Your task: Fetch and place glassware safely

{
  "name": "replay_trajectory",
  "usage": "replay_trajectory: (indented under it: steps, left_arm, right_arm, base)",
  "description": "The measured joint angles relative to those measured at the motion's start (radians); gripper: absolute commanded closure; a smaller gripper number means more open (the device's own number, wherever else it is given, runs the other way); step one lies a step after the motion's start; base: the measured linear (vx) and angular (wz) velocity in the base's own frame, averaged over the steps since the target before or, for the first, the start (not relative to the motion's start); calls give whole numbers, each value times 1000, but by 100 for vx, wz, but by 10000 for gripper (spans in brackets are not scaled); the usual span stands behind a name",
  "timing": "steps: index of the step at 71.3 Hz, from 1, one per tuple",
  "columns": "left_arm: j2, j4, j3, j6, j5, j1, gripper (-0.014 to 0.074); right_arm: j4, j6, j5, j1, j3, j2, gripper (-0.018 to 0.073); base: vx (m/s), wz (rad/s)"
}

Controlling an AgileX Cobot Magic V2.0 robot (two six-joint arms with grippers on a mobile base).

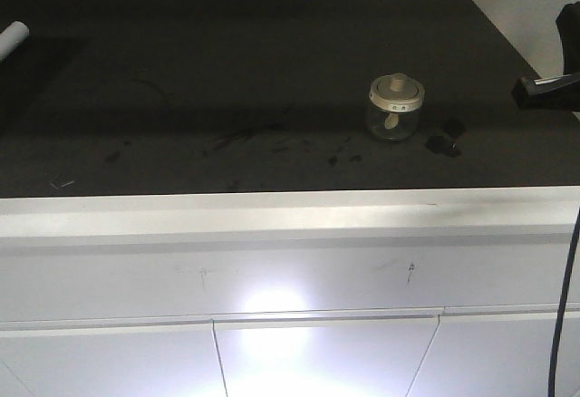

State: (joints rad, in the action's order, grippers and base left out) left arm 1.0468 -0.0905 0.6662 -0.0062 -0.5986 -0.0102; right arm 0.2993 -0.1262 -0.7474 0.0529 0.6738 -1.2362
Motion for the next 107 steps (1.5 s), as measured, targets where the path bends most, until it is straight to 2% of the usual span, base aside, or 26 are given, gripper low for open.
replay_trajectory:
  steps: [18, 38, 52, 65, 76, 88, 107]
  left_arm:
    - [-109, 0, -1, 0, 241, 0, 603]
    - [-255, 0, -108, -4, 354, 0, 603]
    - [-406, 2, -226, -6, 475, 0, 603]
    - [-572, 4, -292, -18, 613, 0, 603]
    - [-682, 4, -312, -24, 718, 0, 603]
    - [-731, 4, -312, -25, 734, 0, 603]
    - [-734, 4, -312, -25, 735, 0, 603]
  right_arm:
    - [135, -183, 235, 0, 0, 99, 560]
    - [251, -326, 458, 0, -3, 211, 560]
    - [323, -381, 474, 0, -3, 245, 560]
    - [433, -492, 476, -7, -6, 272, 560]
    - [513, -539, 475, -58, -87, 316, 560]
    - [531, -543, 467, -91, -182, 355, 560]
    - [531, -543, 409, -91, -189, 357, 560]
  base:
    - [0, 0]
    - [0, 0]
    - [0, 0]
    - [0, 0]
    - [0, 0]
    - [0, 0]
    - [0, 0]
